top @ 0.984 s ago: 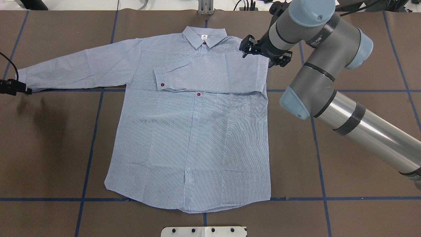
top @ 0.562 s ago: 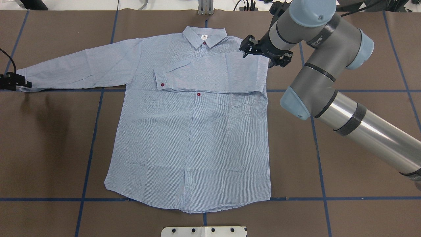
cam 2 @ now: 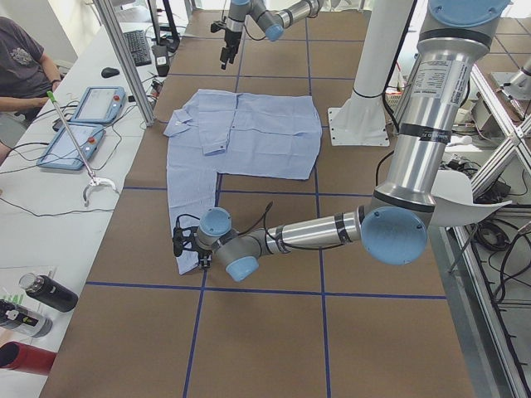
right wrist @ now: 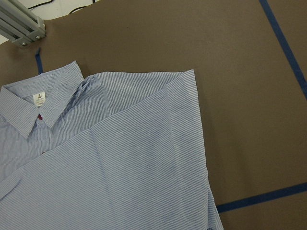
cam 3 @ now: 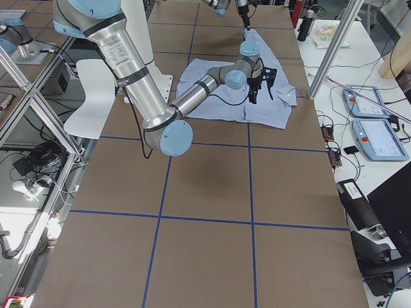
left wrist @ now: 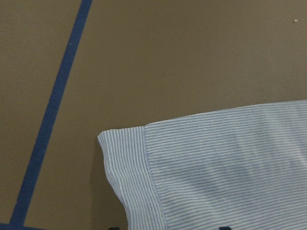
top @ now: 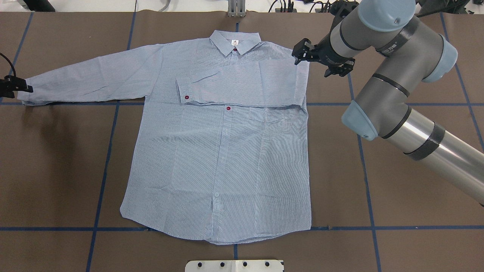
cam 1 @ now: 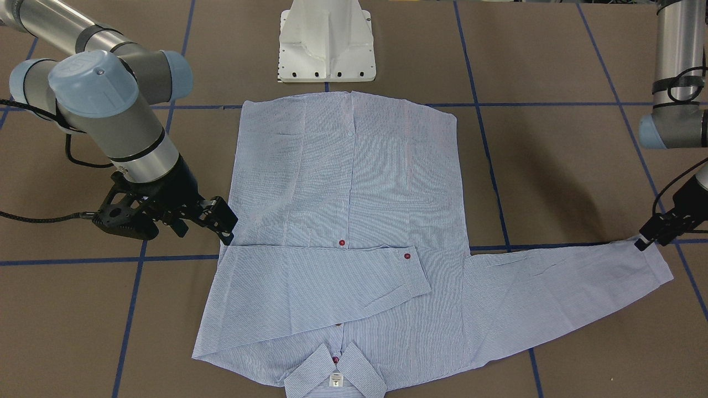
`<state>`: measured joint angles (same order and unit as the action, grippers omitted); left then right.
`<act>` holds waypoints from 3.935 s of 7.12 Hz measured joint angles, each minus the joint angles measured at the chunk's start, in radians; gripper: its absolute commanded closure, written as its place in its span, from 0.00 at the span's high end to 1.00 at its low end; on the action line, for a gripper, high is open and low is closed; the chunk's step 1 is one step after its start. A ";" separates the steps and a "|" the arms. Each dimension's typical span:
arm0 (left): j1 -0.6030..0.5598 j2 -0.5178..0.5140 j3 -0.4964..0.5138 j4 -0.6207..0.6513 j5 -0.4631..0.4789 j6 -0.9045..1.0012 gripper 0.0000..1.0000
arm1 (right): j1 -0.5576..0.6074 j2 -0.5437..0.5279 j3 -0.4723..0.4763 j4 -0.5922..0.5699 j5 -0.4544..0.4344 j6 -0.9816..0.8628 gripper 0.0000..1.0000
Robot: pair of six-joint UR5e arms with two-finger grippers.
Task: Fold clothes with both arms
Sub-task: 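Release the sleeve and lift the right gripper while the left grasps the other cuff, then fold the grasped sleeve across the shirt body with the left gripper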
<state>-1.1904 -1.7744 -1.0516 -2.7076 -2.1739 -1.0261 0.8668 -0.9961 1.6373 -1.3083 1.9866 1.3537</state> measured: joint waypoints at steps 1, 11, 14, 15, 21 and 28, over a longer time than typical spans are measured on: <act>0.000 -0.001 0.005 -0.001 0.001 -0.004 0.74 | 0.003 -0.005 0.005 0.000 -0.001 -0.001 0.99; 0.006 -0.011 -0.029 0.013 -0.028 -0.021 0.00 | 0.016 -0.042 0.053 -0.035 -0.005 -0.002 0.99; -0.009 -0.138 -0.254 0.157 -0.082 -0.023 0.00 | 0.062 -0.163 0.083 -0.035 -0.005 -0.106 0.99; 0.007 -0.202 -0.358 0.256 -0.068 -0.023 0.00 | 0.088 -0.203 0.084 -0.032 -0.003 -0.159 0.99; 0.504 -0.597 -0.470 0.534 0.385 -0.380 0.00 | 0.218 -0.403 0.141 -0.023 0.030 -0.316 0.99; 0.617 -0.709 -0.382 0.540 0.550 -0.472 0.95 | 0.220 -0.425 0.193 -0.025 0.038 -0.306 1.00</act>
<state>-0.5730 -2.4834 -1.4340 -2.1676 -1.6239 -1.4980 1.0868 -1.4215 1.8301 -1.3332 2.0248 1.0480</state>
